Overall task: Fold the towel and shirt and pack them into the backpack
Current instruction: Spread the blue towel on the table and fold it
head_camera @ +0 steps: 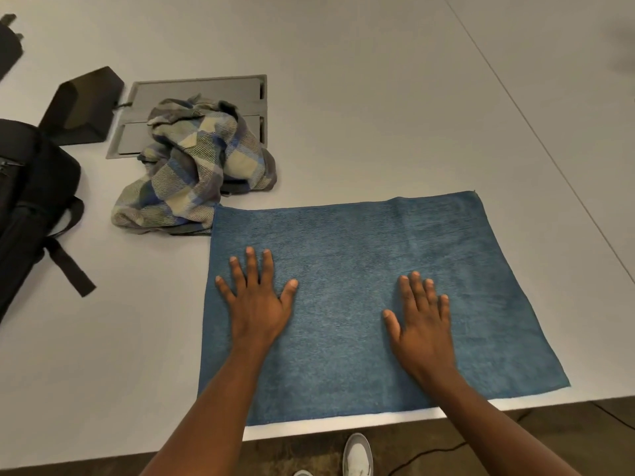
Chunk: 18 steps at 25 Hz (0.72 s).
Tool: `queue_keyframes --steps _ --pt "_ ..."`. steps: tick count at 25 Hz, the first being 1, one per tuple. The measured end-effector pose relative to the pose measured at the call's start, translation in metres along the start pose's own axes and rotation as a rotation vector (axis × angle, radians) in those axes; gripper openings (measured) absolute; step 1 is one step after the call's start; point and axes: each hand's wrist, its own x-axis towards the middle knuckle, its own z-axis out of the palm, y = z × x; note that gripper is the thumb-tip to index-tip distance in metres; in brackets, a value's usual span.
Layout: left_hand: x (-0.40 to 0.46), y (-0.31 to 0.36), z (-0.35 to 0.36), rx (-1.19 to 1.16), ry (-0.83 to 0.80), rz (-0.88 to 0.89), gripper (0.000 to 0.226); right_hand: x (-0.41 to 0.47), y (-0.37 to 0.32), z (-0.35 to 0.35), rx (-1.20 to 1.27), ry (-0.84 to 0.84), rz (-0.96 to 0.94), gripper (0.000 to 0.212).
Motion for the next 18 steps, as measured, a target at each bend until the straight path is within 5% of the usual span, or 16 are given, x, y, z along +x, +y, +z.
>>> queue_keyframes --steps 6,14,18 --pt "0.001 0.000 0.005 0.020 0.030 -0.021 0.083 0.080 -0.067 0.013 0.033 -0.159 -0.316 0.081" --pt "0.002 -0.001 0.007 0.042 0.033 -0.022 0.083 0.156 0.077 -0.018 -0.050 -0.023 0.073 0.086" --pt "0.002 -0.001 0.006 0.053 0.024 -0.023 0.084 0.161 0.058 -0.027 0.004 -0.021 0.129 0.087"
